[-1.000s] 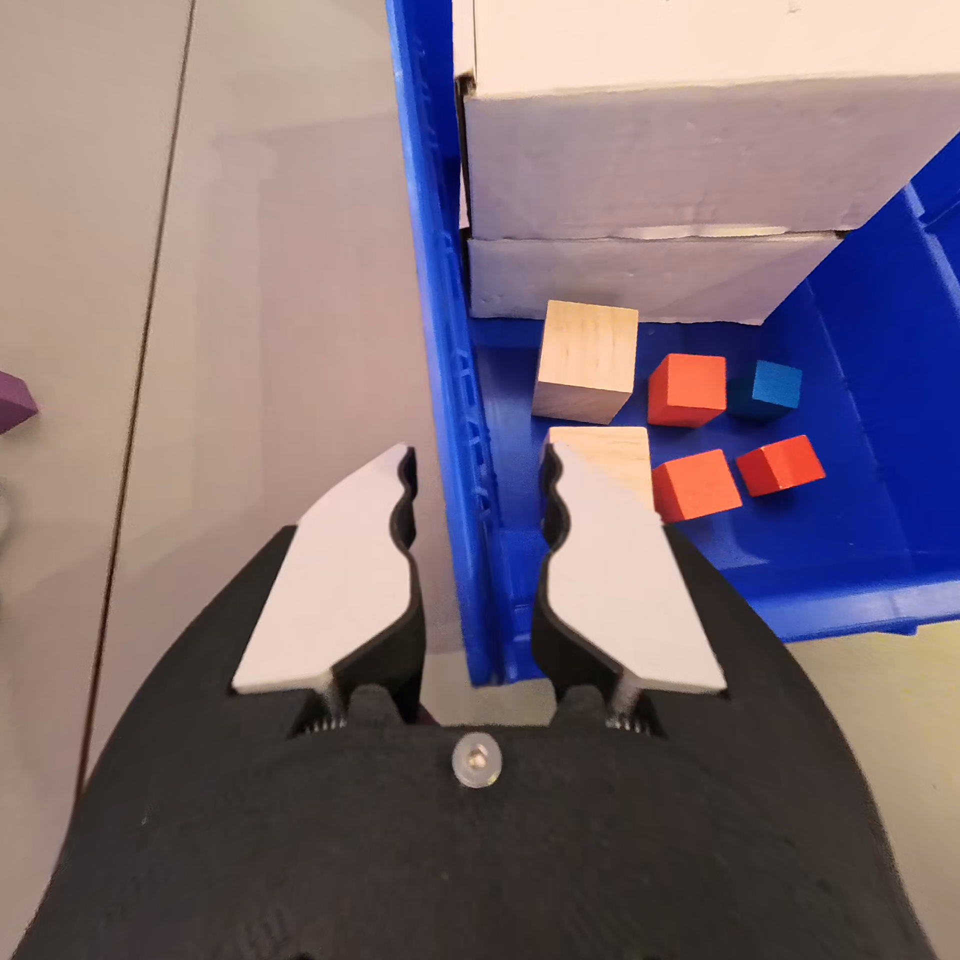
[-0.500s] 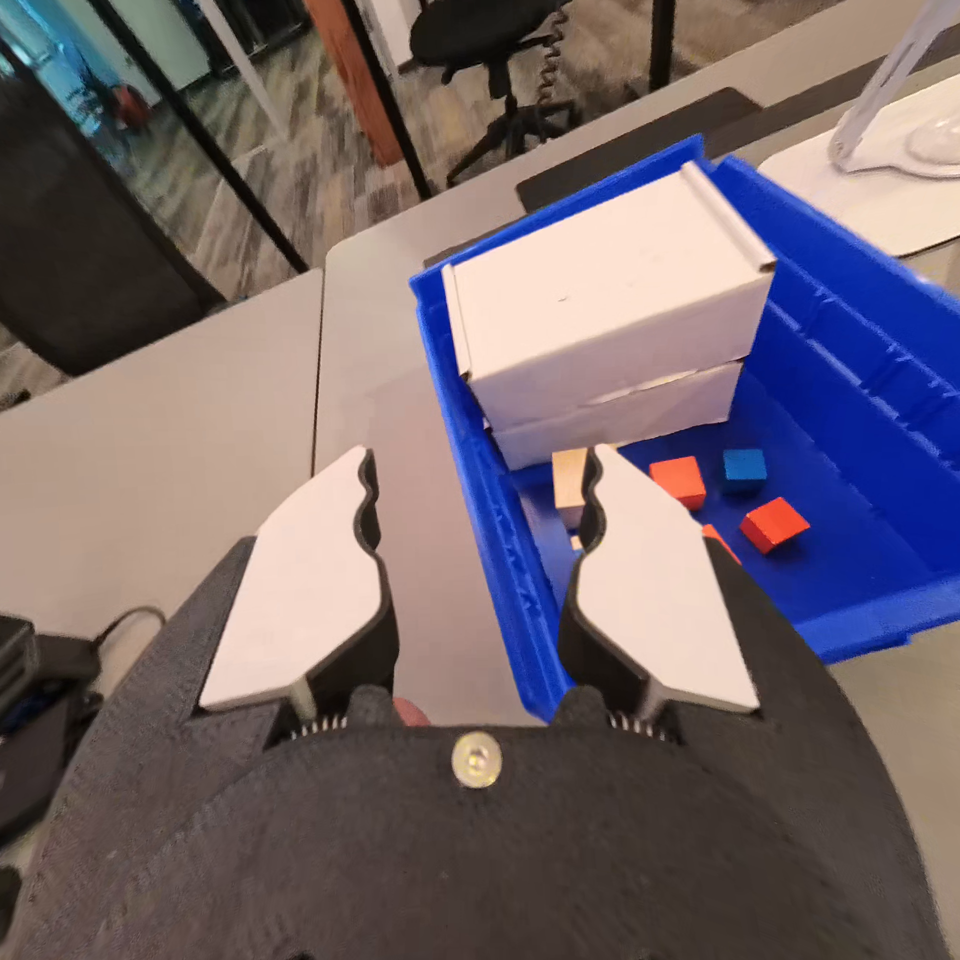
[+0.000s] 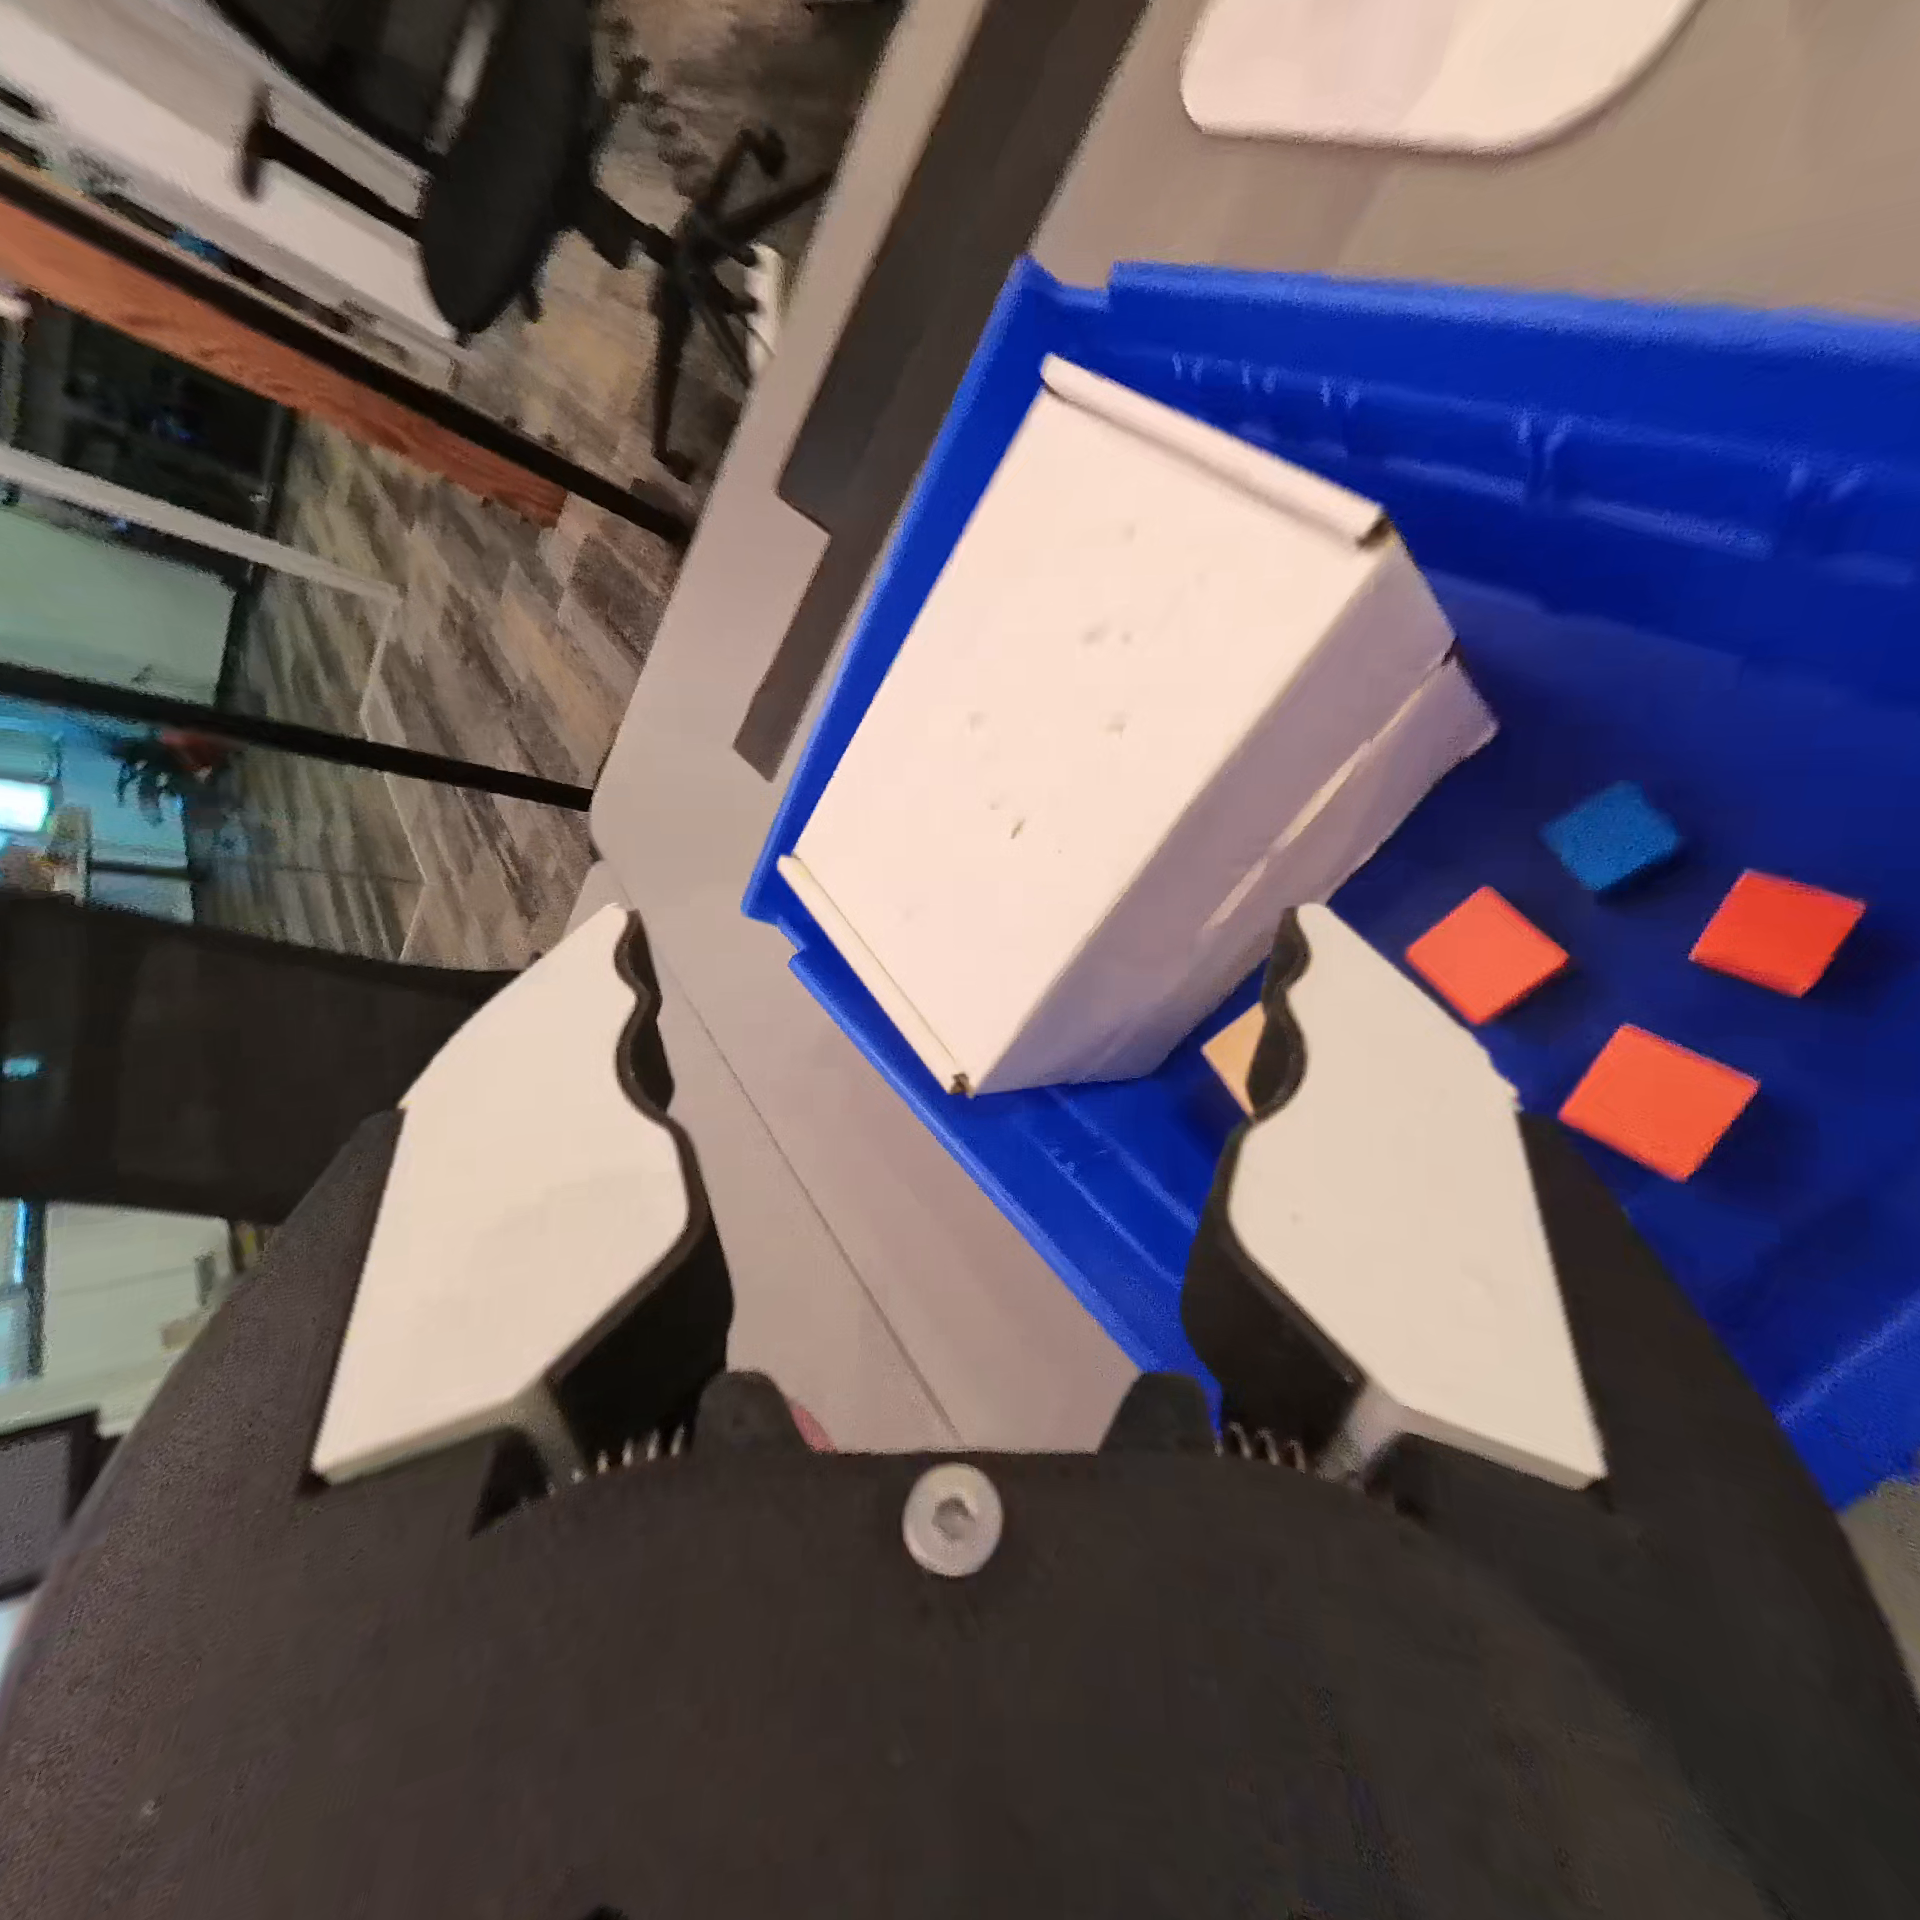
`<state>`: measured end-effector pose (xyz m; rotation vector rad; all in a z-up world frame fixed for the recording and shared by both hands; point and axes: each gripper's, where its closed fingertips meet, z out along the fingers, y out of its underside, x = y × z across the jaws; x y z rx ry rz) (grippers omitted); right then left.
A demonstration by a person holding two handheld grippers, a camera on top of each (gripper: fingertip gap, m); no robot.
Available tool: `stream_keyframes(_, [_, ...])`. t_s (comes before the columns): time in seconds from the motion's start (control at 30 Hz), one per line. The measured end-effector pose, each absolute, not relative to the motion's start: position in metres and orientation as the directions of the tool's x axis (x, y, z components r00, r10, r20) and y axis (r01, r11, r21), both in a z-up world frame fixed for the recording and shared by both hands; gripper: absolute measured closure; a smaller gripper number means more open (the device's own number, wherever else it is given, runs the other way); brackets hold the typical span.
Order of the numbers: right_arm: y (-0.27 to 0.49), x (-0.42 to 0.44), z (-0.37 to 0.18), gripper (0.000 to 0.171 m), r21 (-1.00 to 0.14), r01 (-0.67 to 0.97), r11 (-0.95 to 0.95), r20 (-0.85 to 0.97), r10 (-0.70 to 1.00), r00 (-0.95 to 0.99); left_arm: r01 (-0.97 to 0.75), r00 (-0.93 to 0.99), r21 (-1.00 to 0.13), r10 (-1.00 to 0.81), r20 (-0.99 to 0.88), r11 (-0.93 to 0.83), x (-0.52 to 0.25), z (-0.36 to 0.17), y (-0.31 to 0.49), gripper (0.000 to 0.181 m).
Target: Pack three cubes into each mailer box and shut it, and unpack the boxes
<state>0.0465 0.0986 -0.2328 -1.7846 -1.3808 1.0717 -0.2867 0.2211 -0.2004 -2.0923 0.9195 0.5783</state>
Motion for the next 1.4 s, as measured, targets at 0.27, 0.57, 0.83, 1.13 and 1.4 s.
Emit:
stream_keyframes(0.27, [0.101,0.045,-0.266,0.122,-0.816,0.536,-0.217,-0.195,0.976,0.099,-0.894,0.439,-0.173,-0.733,-0.520,-0.413,-0.303,-0.233,0.263,0.059])
stream_keyframes(0.57, [0.094,0.042,-0.265,0.121,-0.835,0.511,-0.205,-0.225,0.974,0.022,-0.936,0.325,-0.007,-0.859,-0.396,-0.351,-0.300,-0.273,0.287,0.034])
stream_keyframes(0.83, [0.098,0.045,-0.268,0.121,-0.826,0.508,-0.243,-0.266,0.964,0.028,-0.917,0.394,-0.022,-0.896,-0.203,-0.398,-0.293,-0.288,0.275,0.042])
stream_keyframes(1.13, [0.098,0.047,-0.270,0.121,-0.819,0.514,-0.255,-0.275,0.961,0.040,-0.912,0.406,-0.050,-0.881,-0.241,-0.406,-0.293,-0.289,0.284,0.053])
stream_keyframes(1.4, [0.095,0.047,-0.271,0.122,-0.814,0.524,-0.249,-0.276,0.961,0.028,-0.902,0.429,-0.067,-0.865,-0.261,-0.427,-0.296,-0.287,0.278,0.055])
